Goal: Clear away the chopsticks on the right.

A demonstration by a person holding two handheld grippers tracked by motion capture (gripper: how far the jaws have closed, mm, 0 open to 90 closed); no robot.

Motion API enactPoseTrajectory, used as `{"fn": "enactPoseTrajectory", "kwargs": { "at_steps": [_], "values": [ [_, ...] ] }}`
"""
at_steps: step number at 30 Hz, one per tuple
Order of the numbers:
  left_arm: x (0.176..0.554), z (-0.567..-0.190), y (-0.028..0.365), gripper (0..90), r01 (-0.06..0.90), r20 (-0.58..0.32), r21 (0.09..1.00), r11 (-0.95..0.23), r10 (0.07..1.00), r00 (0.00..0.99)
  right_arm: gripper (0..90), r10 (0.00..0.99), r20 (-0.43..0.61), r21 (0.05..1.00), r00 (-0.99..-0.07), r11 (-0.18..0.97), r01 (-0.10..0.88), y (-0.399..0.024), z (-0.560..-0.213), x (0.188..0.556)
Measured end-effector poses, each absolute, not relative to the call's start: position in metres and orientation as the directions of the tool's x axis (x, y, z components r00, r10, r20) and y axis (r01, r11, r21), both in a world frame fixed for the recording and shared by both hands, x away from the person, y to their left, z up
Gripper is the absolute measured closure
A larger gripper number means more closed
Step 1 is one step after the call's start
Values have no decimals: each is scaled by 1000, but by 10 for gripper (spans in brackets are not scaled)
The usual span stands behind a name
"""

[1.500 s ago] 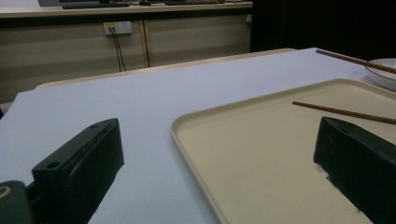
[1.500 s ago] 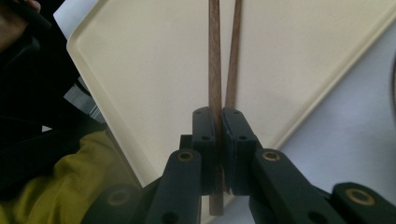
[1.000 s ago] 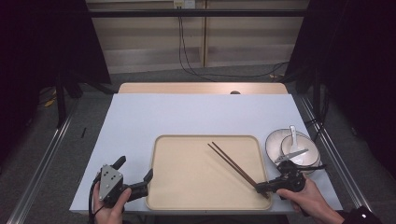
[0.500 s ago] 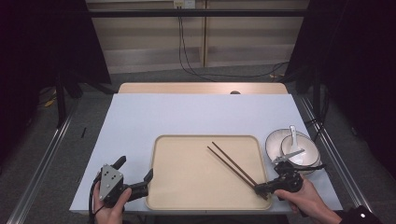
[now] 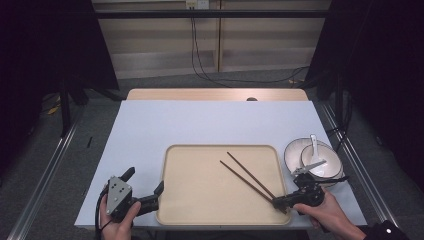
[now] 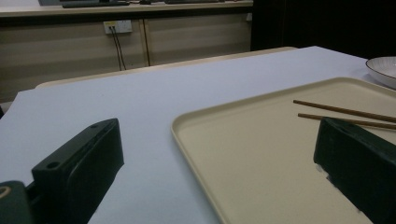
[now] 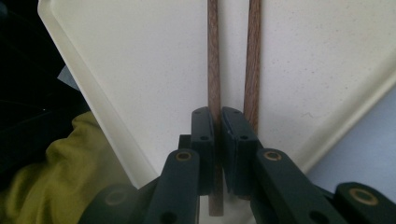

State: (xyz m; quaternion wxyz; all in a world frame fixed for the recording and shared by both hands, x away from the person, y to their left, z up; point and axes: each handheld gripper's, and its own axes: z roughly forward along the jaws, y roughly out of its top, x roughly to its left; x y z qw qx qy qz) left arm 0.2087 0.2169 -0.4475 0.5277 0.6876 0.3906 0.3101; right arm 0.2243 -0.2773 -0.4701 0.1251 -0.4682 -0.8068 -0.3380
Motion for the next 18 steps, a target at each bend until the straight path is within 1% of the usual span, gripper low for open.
{"fn": "enactPoseTrajectory", "kwargs": {
  "at_steps": [5, 8, 13, 17, 18],
  "values": [
    [209, -448, 217, 15, 212, 13, 967, -138, 864, 504, 831, 666, 519, 430, -536, 339, 837, -278, -470, 224],
    [209, -448, 217, 17, 209, 15, 968, -140, 863, 506, 806, 664, 520, 435, -537, 335, 836, -277, -470, 224],
    [209, -448, 217, 17, 210, 9, 969, -132, 865, 501, 807, 662, 518, 437, -541, 338, 833, -278, -470, 223],
    [209, -448, 217, 17, 209, 9, 969, -132, 865, 502, 767, 651, 524, 439, -549, 345, 829, -278, -470, 223],
    [209, -448, 217, 17, 209, 9, 969, -132, 864, 503, 742, 644, 528, 441, -553, 349, 827, -278, -469, 222]
  ]
}}
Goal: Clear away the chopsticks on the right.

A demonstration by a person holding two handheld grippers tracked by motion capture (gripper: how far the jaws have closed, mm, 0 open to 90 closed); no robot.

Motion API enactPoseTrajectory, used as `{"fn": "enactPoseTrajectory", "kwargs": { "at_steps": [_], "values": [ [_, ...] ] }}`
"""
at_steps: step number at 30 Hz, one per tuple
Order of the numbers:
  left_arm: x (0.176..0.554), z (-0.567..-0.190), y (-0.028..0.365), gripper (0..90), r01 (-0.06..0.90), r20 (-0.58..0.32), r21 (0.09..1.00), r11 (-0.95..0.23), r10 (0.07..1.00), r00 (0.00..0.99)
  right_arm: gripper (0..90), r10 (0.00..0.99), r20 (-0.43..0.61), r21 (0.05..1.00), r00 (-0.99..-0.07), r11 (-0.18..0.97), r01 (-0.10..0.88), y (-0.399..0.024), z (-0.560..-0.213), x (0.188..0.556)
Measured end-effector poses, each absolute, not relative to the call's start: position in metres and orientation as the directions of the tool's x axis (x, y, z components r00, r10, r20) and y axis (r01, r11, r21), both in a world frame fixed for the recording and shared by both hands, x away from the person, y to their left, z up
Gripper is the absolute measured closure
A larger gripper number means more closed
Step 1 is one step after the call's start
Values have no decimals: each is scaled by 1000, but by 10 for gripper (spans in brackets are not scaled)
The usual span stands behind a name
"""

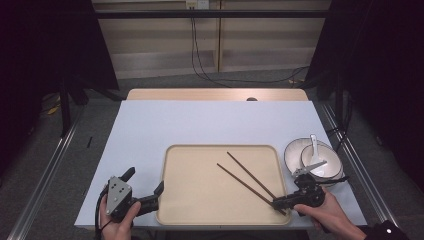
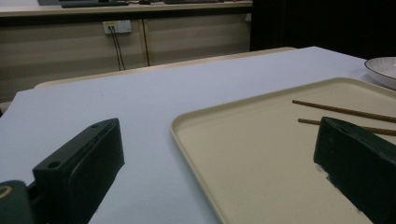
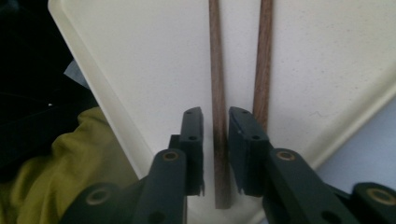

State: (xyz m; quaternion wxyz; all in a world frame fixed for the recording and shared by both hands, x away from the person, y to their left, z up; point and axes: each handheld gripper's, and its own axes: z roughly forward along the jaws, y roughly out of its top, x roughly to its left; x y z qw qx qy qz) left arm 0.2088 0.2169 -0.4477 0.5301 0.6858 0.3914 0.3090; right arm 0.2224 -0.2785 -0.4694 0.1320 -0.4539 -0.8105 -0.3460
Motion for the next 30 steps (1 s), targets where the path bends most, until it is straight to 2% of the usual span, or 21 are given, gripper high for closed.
{"fn": "enactPoseTrajectory", "kwargs": {
  "at_steps": [3, 10, 16, 30],
  "values": [
    [209, -448, 217, 17, 210, 7, 969, -130, 864, 503, 699, 632, 530, 450, -565, 355, 819, -279, -469, 222],
    [208, -448, 217, 17, 210, 9, 969, -132, 865, 501, 535, 603, 519, 533, -606, 327, 781, -289, -460, 220],
    [207, -448, 217, 17, 211, 8, 969, -132, 864, 503, 414, 609, 448, 612, -654, 324, 721, -296, -455, 222],
    [209, -449, 215, 17, 217, -4, 968, -126, 856, 518, 249, 646, 332, 757, -687, 251, 603, -316, -442, 226]
  ]
}}
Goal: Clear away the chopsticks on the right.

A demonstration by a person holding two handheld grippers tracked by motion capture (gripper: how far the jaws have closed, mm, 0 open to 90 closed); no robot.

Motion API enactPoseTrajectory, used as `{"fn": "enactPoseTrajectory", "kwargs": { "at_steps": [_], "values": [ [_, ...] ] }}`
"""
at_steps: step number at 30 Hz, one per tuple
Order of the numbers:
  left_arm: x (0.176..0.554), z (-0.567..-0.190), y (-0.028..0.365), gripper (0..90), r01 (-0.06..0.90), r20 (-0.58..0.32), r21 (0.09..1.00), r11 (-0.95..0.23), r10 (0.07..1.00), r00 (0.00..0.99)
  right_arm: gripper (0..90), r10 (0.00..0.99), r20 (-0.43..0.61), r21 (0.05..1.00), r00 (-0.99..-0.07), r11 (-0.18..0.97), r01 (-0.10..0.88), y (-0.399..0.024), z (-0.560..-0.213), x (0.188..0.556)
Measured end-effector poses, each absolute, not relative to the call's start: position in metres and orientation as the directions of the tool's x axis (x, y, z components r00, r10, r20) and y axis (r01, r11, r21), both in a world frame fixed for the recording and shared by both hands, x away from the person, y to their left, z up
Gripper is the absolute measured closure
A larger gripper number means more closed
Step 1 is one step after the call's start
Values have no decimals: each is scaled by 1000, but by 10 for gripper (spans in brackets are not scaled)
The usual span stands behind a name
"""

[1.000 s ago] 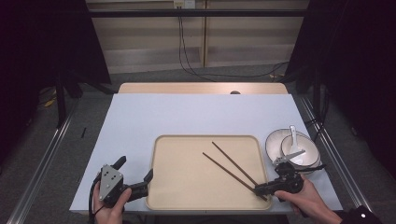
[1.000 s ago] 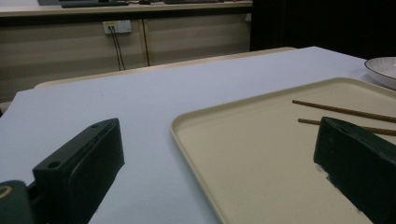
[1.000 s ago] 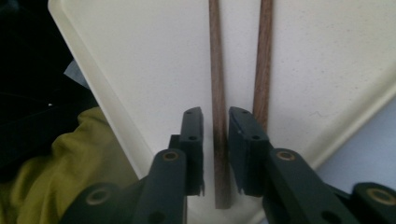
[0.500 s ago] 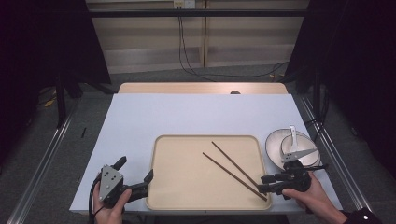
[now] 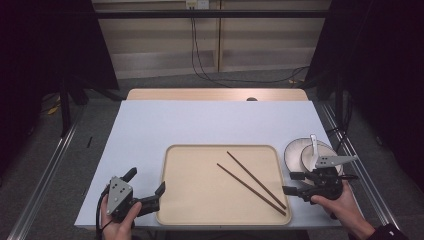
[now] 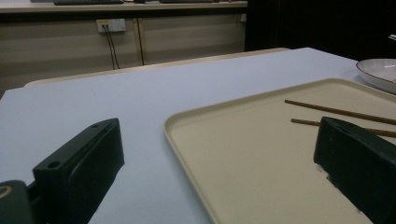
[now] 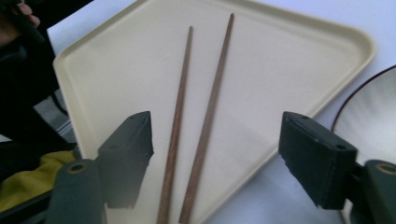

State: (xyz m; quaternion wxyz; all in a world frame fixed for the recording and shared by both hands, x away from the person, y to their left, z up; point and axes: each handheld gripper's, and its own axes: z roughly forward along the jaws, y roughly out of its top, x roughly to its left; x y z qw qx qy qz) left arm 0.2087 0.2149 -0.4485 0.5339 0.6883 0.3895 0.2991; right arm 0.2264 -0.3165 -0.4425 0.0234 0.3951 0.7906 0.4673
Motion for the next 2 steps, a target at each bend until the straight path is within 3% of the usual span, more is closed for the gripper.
{"fn": "enactPoseTrajectory", "kwargs": {
  "at_steps": [2],
  "values": [
    [209, -449, 215, 17, 219, -9, 968, -122, 856, 518, 251, 657, 315, 768, -685, 248, 591, -318, -441, 228]
  ]
}}
